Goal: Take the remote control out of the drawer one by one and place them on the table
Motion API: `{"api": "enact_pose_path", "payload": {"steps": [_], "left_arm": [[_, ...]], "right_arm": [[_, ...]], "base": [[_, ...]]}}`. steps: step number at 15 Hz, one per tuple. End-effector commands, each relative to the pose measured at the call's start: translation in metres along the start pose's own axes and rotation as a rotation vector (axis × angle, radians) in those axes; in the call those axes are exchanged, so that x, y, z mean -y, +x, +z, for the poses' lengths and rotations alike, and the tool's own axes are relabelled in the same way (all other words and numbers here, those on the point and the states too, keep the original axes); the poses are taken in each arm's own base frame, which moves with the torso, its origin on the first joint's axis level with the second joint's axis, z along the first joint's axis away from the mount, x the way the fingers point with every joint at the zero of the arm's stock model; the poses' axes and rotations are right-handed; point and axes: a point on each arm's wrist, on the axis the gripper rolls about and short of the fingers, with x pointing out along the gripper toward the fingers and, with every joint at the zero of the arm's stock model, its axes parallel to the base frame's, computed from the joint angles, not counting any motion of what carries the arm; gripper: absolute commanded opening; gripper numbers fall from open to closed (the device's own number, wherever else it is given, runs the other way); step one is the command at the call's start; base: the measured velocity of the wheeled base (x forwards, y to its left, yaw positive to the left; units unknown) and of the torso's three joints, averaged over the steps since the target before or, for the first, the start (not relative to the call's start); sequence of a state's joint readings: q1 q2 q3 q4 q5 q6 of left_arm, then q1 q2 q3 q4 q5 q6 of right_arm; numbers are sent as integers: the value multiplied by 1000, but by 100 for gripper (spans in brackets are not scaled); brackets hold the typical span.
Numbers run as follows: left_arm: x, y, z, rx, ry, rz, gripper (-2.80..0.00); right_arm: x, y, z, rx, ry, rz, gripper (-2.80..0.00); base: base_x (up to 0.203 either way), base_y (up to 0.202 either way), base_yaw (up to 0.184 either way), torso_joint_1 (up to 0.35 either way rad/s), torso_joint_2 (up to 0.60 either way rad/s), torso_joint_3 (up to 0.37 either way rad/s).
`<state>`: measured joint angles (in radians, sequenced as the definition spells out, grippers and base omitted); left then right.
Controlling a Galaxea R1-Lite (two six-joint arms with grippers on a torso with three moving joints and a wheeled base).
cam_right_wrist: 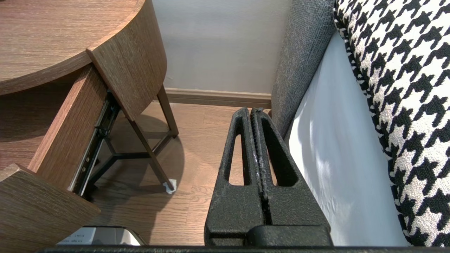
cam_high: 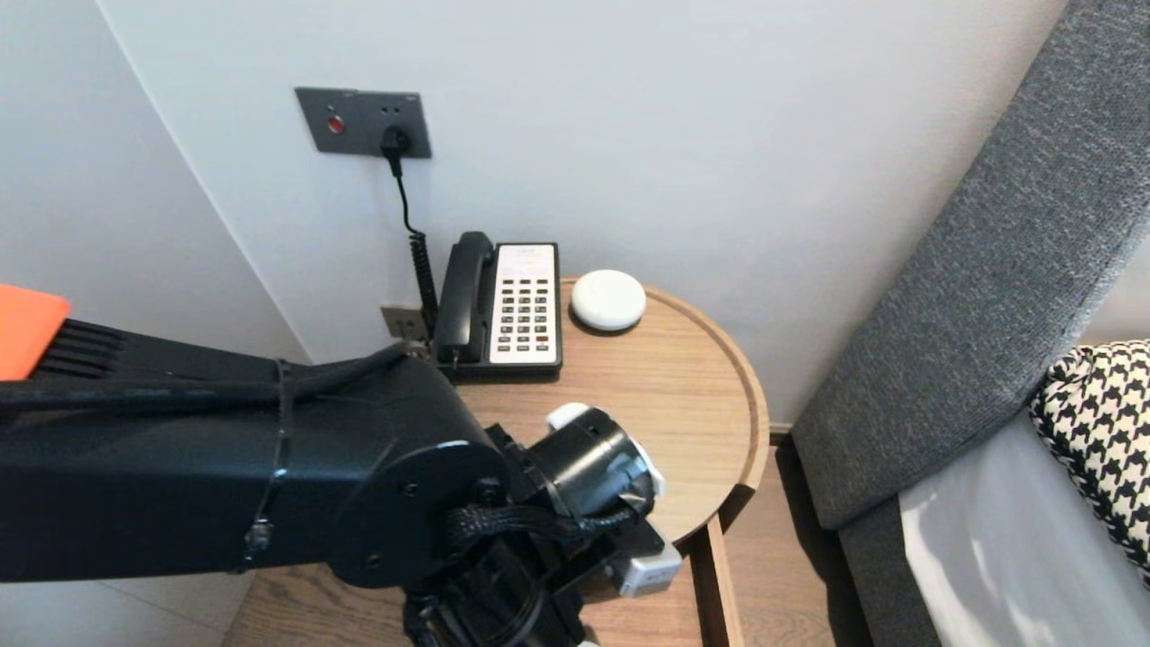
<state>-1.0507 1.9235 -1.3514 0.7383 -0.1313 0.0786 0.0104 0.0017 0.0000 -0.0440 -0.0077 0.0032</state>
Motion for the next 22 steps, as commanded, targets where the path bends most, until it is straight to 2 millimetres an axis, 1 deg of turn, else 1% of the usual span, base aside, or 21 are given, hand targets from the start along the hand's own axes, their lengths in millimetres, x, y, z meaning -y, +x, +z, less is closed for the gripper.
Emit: {"api": "enact_pose_path", "payload": {"steps": [1,3,6,9,11,17,20,22], "left_arm": [[8,19,10,-54,-14,0,0],[14,28,13,-81,-20,4,0],[14,33,13,-95,-61,9,0],[12,36,14,-96,-77,72,0],[11,39,16,-98,-77,79,0],[10,52,26,-106,-90,87,0],[7,60,26,-125,-86,155,0],[7,59,29,-113,-90,151,0]], "right_arm": [[0,2,-7,-27,0,0,-280],[0,2,-7,-27,0,0,-280],[0,2,-7,-27,0,0,-280],[0,2,-7,-27,0,0,-280],[0,2,-7,-27,0,0,-280],[0,2,-7,-27,0,0,-280],[0,2,-7,-27,0,0,-280],[0,2,-7,-27,0,0,-280]], "base": [[0,0,0,0,0,0],[0,0,0,0,0,0],[0,0,0,0,0,0],[0,0,0,0,0,0],[0,0,0,0,0,0],[0,0,0,0,0,0],[0,0,0,0,0,0],[0,0,0,0,0,0]]}}
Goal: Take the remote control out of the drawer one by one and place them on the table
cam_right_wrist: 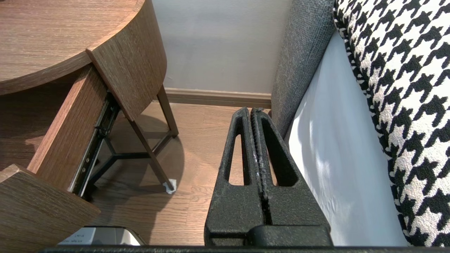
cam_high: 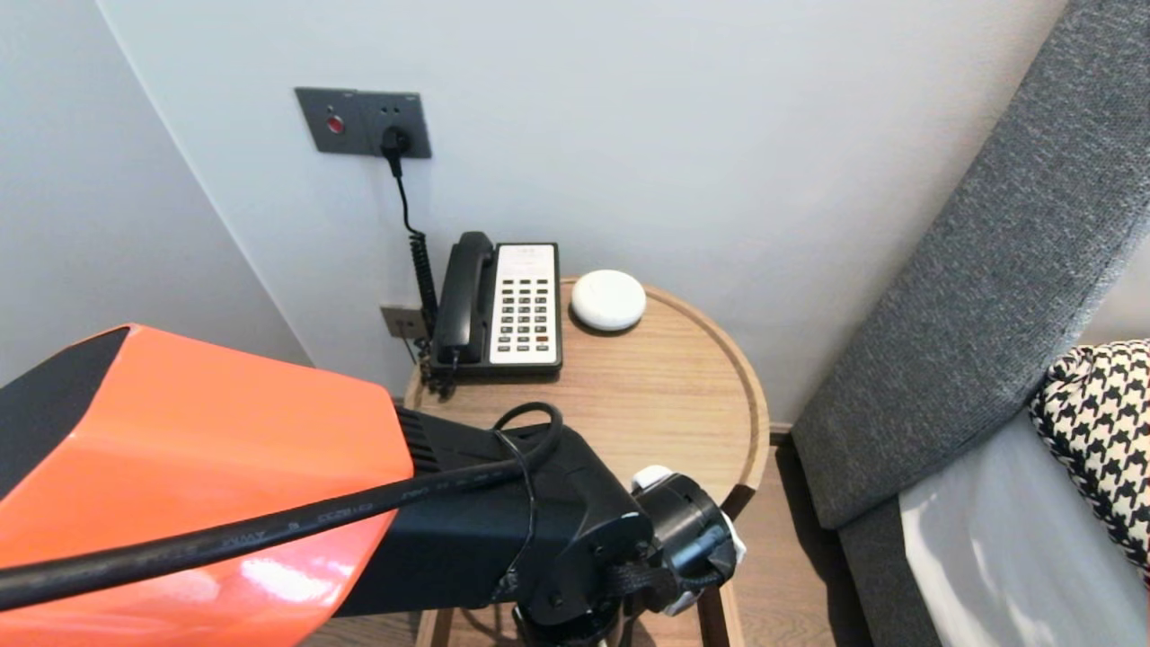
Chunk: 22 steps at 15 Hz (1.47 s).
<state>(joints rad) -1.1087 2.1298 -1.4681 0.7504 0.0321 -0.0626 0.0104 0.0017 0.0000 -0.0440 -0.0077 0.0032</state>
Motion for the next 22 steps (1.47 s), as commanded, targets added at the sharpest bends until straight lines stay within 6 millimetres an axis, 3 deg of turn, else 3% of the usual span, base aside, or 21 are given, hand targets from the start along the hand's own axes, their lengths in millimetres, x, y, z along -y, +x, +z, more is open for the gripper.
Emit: {"api": "enact_pose_path", "payload": {"steps": [1,7,22], "left_arm": [[0,-2,2,7,-3,0,0],[0,-19,0,45,-6,-3,0],[13,8,-4,-39,26,-29,0]], "right_arm": [[0,2,-7,-27,0,0,-280],[0,2,-7,-27,0,0,-280],[0,2,-7,-27,0,0,-280]], "base": [[0,0,0,0,0,0],[0,0,0,0,0,0],[0,0,0,0,0,0]]}}
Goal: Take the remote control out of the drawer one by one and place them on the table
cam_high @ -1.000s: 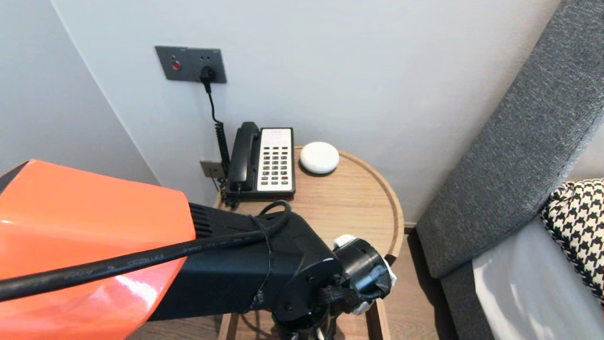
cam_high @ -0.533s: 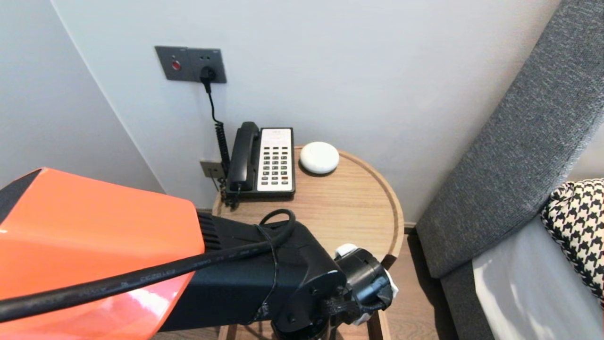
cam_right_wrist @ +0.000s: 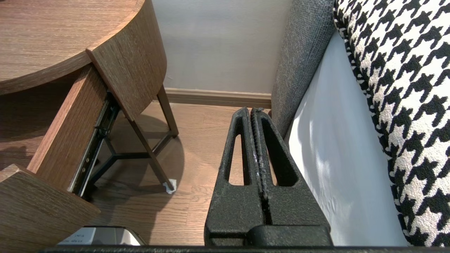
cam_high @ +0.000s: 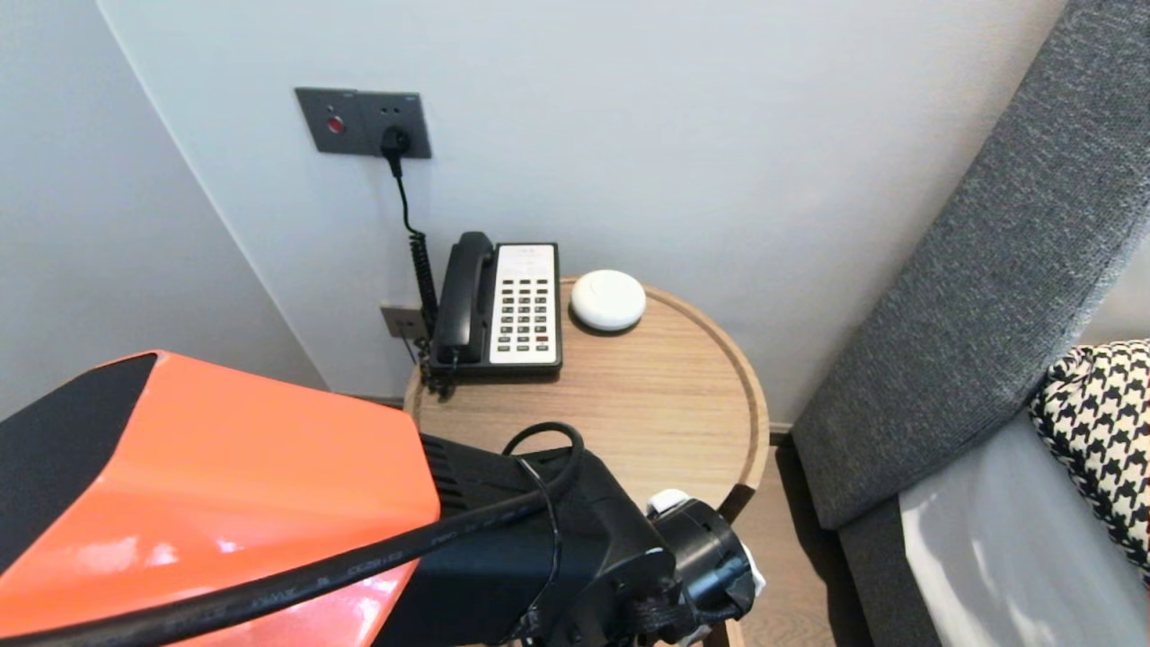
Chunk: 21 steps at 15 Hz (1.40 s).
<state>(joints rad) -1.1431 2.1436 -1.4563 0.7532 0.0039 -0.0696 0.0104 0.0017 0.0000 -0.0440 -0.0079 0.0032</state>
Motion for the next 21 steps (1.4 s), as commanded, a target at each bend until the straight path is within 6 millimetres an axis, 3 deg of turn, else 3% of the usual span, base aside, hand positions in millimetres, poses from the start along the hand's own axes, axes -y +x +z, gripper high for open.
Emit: {"api": "enact_pose_path", "payload": {"steps": [1,8,21], "left_arm": [[0,4,-2,-20,-1,1,0],[1,17,-1,-41,-2,-16,0],[1,13,6,35,-35,-10,0]], "right_arm": [[0,2,-7,-27,0,0,-280],[0,2,-7,-27,0,0,-280],[0,2,-7,-27,0,-1,-280]], "base": [[0,0,0,0,0,0],[0,0,0,0,0,0],[0,0,0,0,0,0]]}}
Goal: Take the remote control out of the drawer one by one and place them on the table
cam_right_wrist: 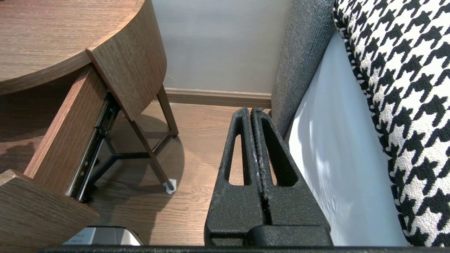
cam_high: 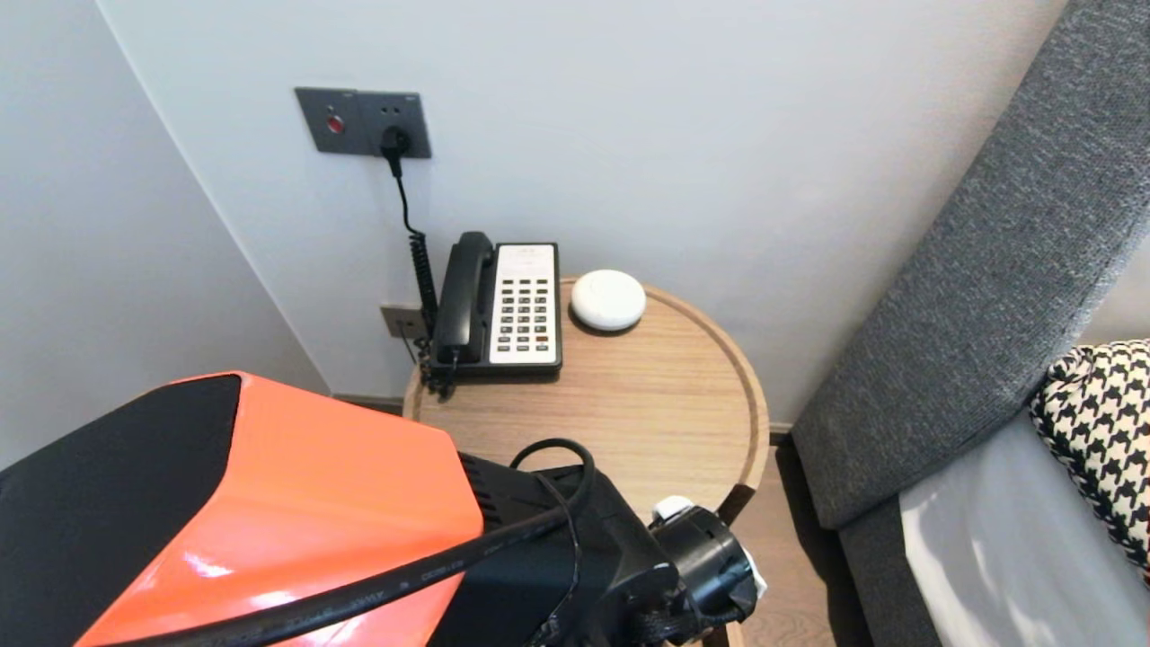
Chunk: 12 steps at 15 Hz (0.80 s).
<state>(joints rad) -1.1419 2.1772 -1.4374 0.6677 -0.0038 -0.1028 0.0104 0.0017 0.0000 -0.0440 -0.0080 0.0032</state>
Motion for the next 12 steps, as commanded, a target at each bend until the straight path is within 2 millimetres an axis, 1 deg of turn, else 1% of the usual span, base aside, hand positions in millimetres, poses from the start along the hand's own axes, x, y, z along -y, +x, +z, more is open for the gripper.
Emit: {"api": "enact_pose_path", "payload": {"steps": [1,8,12], "left_arm": [[0,-1,-2,-5,0,1,0],[0,6,-4,-29,-1,-7,0],[0,7,-5,-32,-1,-8,0]], "right_arm": [[0,2,-7,-27,0,1,-280],[0,2,-7,-27,0,1,-280],[0,2,-7,-27,0,1,-280]], "base": [[0,0,0,0,0,0],[0,0,0,0,0,0],[0,0,0,0,0,0]]}}
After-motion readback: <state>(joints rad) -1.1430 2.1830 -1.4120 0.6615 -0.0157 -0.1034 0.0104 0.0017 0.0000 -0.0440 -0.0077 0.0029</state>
